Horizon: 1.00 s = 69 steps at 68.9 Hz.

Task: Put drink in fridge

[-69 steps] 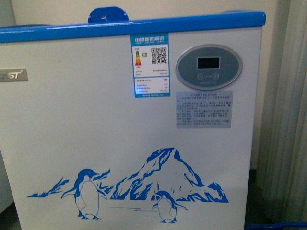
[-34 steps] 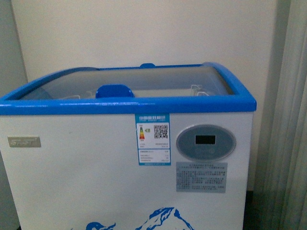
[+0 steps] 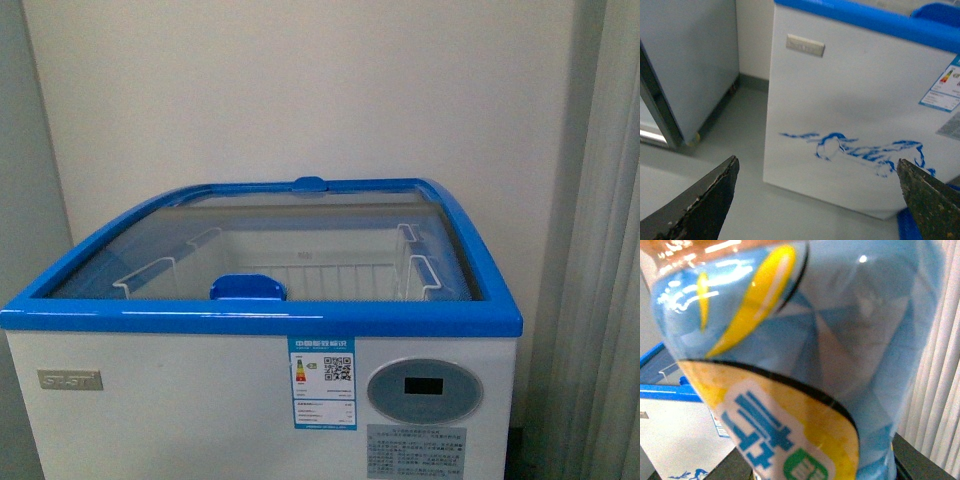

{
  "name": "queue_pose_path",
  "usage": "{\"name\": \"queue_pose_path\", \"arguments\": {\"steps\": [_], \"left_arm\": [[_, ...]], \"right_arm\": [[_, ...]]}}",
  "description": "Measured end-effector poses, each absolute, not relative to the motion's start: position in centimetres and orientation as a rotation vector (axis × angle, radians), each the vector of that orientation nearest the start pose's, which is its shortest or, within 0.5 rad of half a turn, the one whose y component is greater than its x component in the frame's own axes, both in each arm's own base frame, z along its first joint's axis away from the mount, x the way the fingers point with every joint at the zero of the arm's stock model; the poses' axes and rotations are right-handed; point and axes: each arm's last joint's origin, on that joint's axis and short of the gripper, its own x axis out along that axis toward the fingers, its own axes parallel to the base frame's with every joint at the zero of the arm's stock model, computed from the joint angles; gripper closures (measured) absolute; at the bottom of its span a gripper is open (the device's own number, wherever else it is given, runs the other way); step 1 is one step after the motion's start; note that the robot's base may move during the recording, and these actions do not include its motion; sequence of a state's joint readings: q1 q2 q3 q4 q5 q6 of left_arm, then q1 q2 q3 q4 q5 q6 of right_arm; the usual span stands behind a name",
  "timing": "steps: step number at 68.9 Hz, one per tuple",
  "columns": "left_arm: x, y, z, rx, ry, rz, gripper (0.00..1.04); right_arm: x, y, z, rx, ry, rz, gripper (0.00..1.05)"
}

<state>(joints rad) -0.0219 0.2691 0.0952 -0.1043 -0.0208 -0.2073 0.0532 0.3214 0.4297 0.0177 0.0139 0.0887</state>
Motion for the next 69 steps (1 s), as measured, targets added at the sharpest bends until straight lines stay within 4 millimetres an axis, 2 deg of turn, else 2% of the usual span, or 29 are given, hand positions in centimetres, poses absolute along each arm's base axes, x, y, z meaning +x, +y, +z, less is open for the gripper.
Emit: {"name": "queue_pose_path", "arguments": {"steps": [9,18,22,29,36,44,56,69], "left_arm": [[13.6,-0.3,17.2,-0.241,0.287,-0.039,0.08],[18.9,-0.5,20.6,-0.153,0.16,-0.134,0.08],[22.0,-1.0,22.1,-0.053,0.088,-0.198,0.08],[26.3,-2.3,23.5,0.124,0.052,-0.318,0.08],[29.6,-3.7,24.0,0.289,0.039,-0.439,0.08],[33.8,-5.8,25.5,0.584,-0.041,-0.591,0.08],[37.4,-7.3,27.0,0.877,-0.107,-0.683,0.08],[40.1,-8.0,26.1,1.036,-0.09,-0.743,0.08]], "right_arm": [[10.2,0.5,28.5,0.093,-0.124,0.045,0.65],[10.2,0.5,28.5,0.092,-0.124,0.046,0.65],[10.2,0.5,28.5,0.092,-0.124,0.045,0.65],[10.2,0.5,28.5,0.092,-0.124,0.046,0.65],[10.2,0.5,28.5,0.092,-0.124,0.045,0.65],[10.2,0.5,28.5,0.092,-0.124,0.045,0.65],[10.2,0.5,28.5,0.092,-0.124,0.045,0.65],[10.2,0.5,28.5,0.092,-0.124,0.045,0.65]]}}
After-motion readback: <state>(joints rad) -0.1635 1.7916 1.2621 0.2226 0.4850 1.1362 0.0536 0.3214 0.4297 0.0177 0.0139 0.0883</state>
